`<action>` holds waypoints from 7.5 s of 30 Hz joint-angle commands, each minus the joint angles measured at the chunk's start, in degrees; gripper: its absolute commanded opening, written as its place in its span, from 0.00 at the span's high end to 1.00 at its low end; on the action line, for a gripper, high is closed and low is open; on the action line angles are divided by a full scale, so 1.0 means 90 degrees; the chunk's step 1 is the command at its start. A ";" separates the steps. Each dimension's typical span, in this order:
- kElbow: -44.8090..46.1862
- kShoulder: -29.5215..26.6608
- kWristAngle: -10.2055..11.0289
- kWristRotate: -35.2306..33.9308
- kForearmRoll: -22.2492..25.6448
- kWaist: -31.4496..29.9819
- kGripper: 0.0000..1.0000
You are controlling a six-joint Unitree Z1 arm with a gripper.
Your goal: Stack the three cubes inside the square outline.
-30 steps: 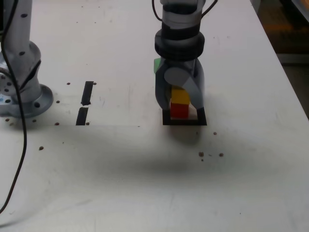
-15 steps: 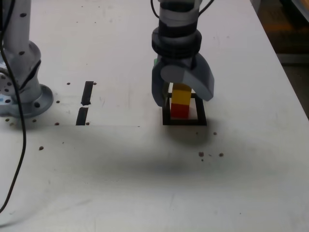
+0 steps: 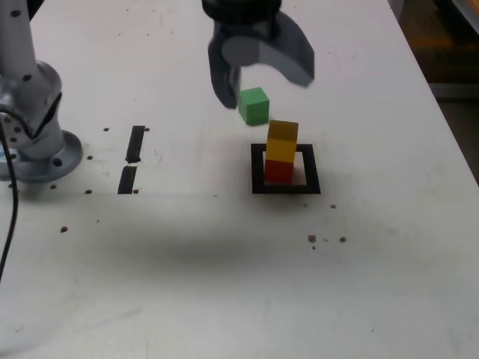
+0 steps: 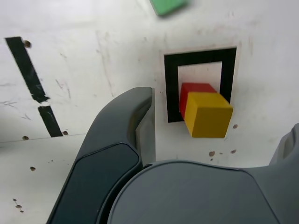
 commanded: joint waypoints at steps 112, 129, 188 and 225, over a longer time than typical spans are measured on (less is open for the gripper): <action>-0.1886 0.0640 -0.0376 0.0928 0.1378 0.1444 0.85; -0.2057 0.0985 -0.0640 0.0676 0.1372 0.0430 0.85; -0.0950 0.1209 -0.0635 0.0159 0.0011 -0.0059 0.31; 0.2073 -0.0717 -0.0216 -0.0821 -0.0169 0.0107 0.01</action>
